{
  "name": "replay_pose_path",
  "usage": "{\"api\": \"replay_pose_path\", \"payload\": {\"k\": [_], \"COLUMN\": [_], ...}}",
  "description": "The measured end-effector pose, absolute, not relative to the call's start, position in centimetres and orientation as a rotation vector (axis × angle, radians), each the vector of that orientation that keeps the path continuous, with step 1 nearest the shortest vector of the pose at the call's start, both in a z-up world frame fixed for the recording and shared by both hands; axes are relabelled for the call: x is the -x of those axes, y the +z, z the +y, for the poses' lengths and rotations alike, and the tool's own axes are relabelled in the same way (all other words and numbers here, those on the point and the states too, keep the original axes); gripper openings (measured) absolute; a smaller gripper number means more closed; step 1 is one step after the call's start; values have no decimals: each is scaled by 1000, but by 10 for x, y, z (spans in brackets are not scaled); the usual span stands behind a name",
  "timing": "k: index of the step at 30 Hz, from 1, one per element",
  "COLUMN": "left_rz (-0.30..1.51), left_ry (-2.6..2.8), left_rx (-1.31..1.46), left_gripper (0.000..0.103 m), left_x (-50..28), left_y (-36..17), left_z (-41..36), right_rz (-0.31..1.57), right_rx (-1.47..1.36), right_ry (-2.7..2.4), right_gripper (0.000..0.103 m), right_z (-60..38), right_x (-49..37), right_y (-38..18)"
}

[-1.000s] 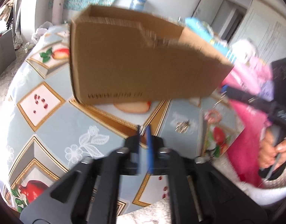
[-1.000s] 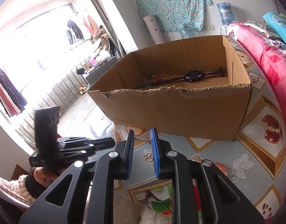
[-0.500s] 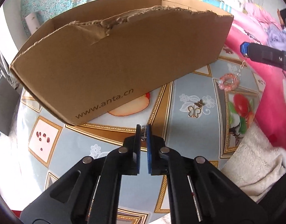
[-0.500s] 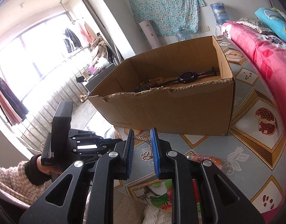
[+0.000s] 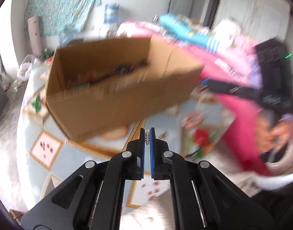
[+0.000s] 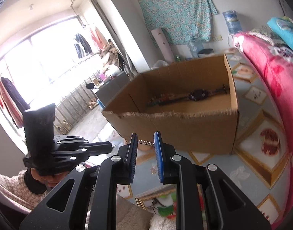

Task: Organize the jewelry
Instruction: 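Carry both charms into the box and open both grippers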

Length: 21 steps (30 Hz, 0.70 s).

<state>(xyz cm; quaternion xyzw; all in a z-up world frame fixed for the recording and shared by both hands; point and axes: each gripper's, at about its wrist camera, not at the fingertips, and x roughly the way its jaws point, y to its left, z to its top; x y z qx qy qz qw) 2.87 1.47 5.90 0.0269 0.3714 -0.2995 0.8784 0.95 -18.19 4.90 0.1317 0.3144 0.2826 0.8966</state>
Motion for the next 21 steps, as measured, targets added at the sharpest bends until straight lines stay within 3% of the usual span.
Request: {"api": "replay_pose_path", "payload": {"k": [4,8,14,21], "left_rz": [695,741,1039,1198], "left_ry": [-703,-700,-604,-472], "left_rx": [26,83,189,191], "left_gripper": [4,4,4,4], "left_x": [-39,-89,-192,-249], "left_y": [111,130,92,56], "left_z": [17,13,-2,-11], "right_rz": [621,728,1023,1136], "right_rx": [-266,-287,-316,-298], "right_ry": [642,672,583,490], "right_gripper": [18,18,19,19], "right_z": [-184,-183,-176,-180], "right_x": [-39,-98,-191,-237], "right_y": [84,95,54,26]}}
